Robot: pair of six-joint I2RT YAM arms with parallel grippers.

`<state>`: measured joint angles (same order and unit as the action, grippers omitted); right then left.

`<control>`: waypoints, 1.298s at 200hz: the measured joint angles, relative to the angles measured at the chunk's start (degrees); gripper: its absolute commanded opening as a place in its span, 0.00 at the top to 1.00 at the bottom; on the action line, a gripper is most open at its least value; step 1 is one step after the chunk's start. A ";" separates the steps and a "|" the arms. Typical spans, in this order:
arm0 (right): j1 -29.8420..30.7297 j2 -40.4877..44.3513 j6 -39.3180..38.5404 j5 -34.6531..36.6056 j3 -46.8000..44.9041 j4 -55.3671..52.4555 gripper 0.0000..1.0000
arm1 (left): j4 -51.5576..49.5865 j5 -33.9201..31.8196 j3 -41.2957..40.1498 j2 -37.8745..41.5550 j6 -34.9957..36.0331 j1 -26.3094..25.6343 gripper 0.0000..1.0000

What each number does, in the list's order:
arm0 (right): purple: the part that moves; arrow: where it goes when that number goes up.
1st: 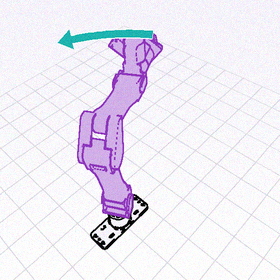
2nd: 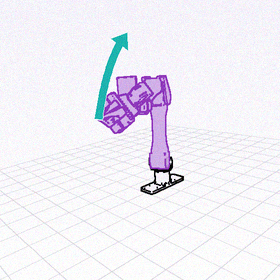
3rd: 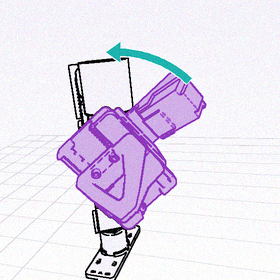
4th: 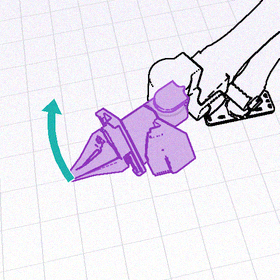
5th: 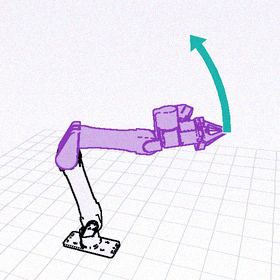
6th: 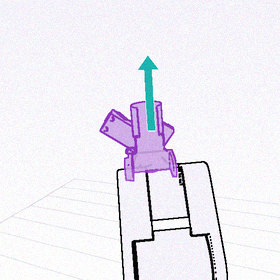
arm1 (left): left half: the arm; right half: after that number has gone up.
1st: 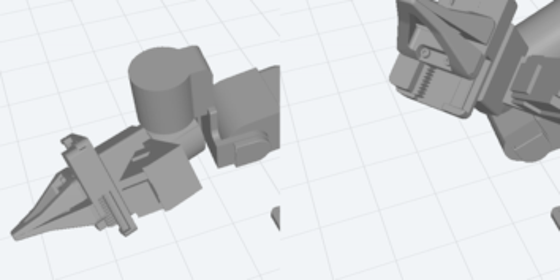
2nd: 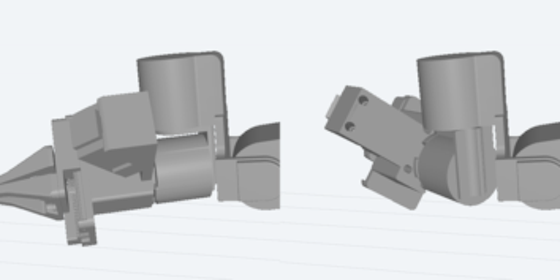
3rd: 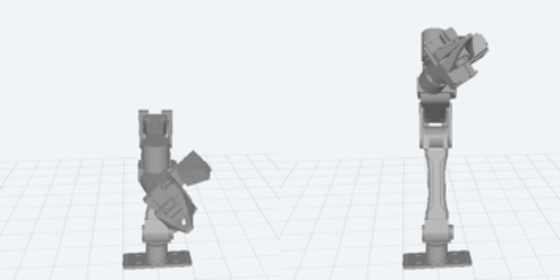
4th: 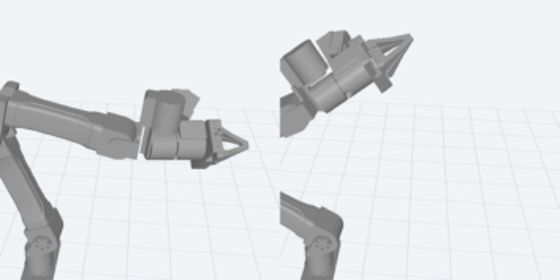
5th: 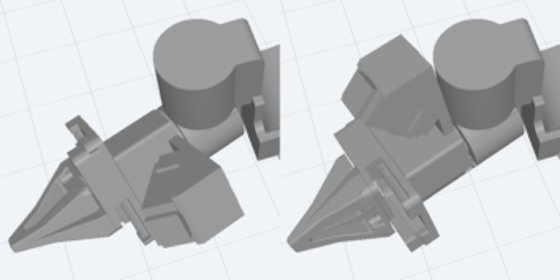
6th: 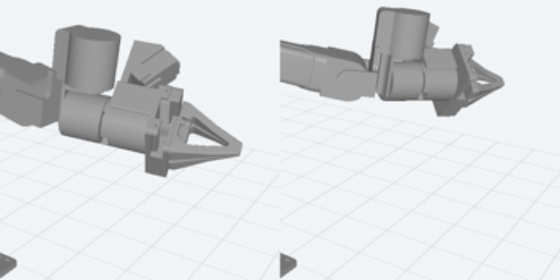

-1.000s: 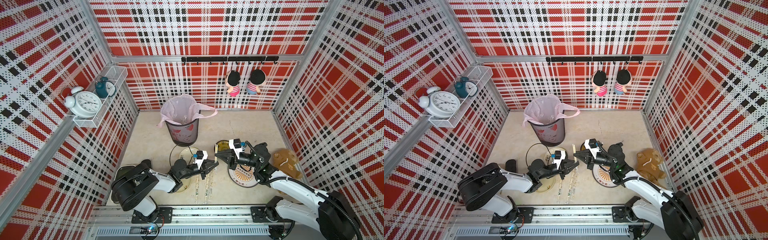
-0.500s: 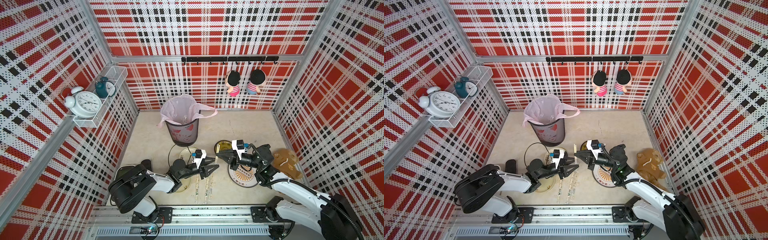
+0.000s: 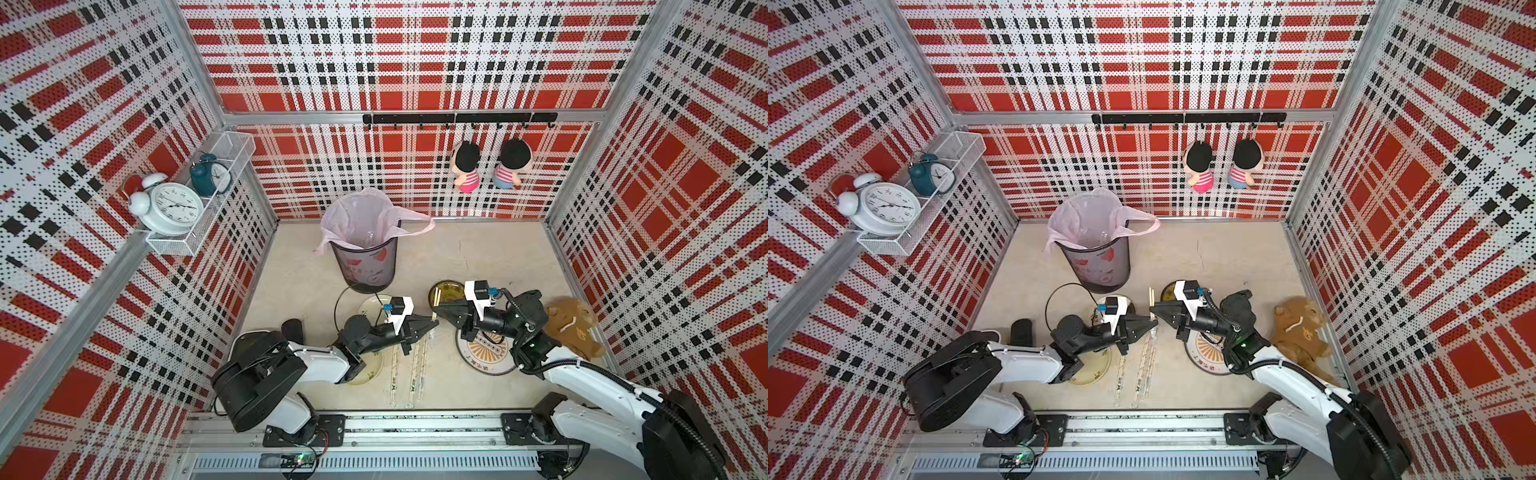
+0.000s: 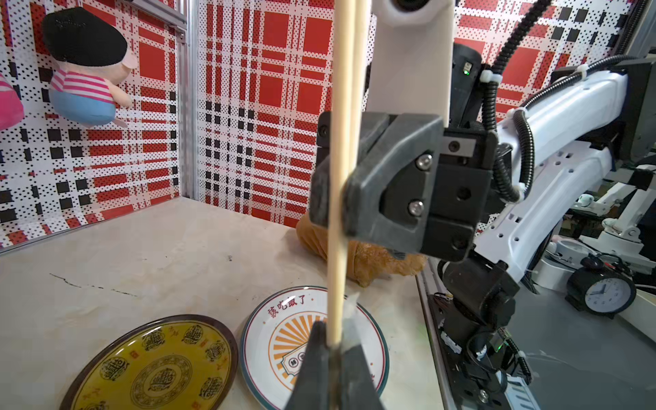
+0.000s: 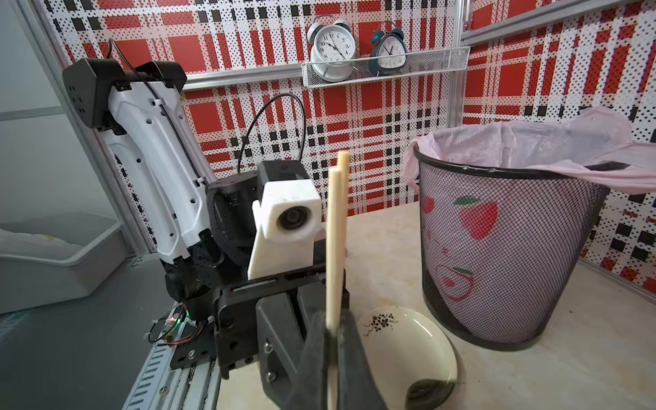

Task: Remove the packaging of disposable chopsticks
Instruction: Remove the packet bag from the disposable chopsticks.

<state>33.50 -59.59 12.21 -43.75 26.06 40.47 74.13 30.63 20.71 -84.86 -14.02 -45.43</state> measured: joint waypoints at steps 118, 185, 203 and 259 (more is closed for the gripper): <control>-0.02 -0.02 0.42 0.44 0.02 -3.72 1.00 | 8.76 -1.73 -3.39 -5.42 -0.09 -0.66 0.87; -0.04 -0.02 0.81 1.42 0.39 -2.78 1.00 | 10.03 -1.68 -4.35 -8.66 -0.79 -0.57 0.89; -0.04 -0.02 0.92 1.42 0.39 -2.84 1.00 | 10.71 -1.70 -4.35 -9.44 -0.85 -0.48 0.86; -0.04 1.40 0.87 1.97 1.64 1.57 1.00 | 9.09 -1.62 -6.14 -13.55 -2.40 0.72 0.93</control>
<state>33.45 -58.19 13.08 -41.78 27.70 42.04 83.22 29.02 14.57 -98.41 -16.43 -44.71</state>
